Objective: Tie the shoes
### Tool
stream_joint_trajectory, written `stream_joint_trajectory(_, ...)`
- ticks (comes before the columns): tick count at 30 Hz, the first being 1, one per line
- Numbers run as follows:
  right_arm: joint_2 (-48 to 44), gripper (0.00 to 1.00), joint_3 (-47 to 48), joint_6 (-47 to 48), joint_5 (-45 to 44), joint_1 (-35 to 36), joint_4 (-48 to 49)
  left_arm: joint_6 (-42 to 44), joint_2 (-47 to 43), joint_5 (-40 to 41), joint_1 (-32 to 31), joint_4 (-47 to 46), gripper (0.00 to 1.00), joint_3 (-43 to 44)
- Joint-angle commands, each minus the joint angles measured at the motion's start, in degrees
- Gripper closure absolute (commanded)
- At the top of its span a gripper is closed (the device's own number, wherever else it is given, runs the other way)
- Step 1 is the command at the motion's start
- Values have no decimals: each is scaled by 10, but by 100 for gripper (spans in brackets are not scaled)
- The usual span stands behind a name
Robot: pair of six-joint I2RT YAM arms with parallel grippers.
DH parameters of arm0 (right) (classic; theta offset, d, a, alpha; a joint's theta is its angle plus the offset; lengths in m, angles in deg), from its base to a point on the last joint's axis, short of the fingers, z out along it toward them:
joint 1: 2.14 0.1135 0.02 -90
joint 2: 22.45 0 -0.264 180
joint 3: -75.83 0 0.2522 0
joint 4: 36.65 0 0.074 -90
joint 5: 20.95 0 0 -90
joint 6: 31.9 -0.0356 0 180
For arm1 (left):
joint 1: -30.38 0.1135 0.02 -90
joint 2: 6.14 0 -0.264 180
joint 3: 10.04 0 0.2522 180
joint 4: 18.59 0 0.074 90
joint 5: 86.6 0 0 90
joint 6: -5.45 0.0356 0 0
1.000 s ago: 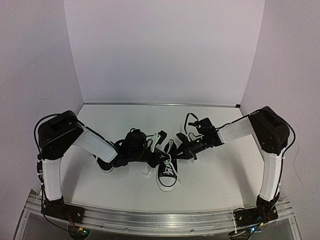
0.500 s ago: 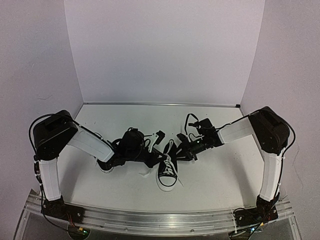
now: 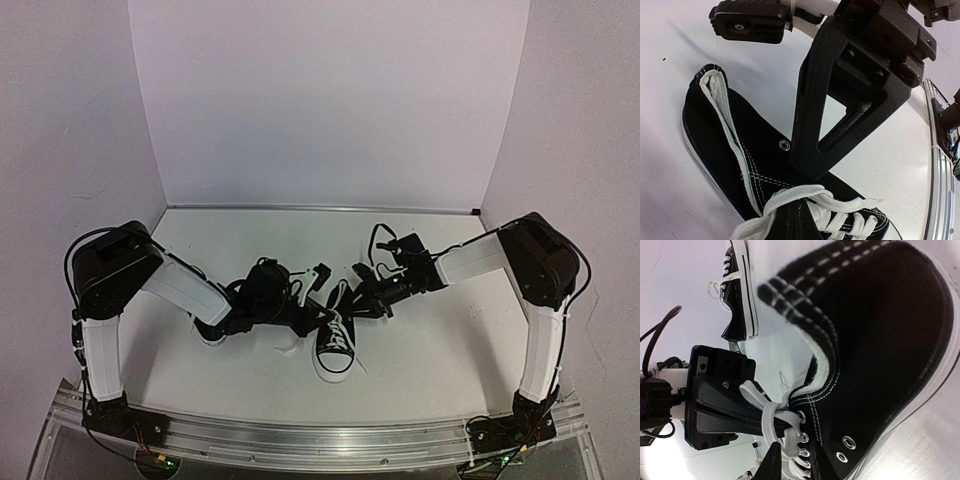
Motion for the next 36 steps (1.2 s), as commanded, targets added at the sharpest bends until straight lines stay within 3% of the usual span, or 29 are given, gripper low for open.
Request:
stream_joint_trajectory(1, 9, 83, 20, -2, 15, 4, 13, -4, 13, -12, 2, -23, 100, 27)
stream_joint_trajectory(12, 9, 83, 13, -4, 8, 6, 13, -3, 29, -21, 3, -37, 100, 42)
stream_joint_trajectory(16, -12, 70, 16, -7, 2, -2, 13, -2, 30, -21, 3, -35, 100, 40)
stream_joint_trajectory(19, -30, 67, 10, -12, 0, -19, 13, 1, 31, -23, 3, -34, 100, 42)
stream_joint_trajectory(26, -32, 78, -28, -19, -12, -39, 13, 5, 35, -33, 3, -43, 100, 45)
stream_joint_trajectory(36, -23, 79, -33, -13, -3, -33, 16, 6, 58, -54, 2, -59, 100, 67)
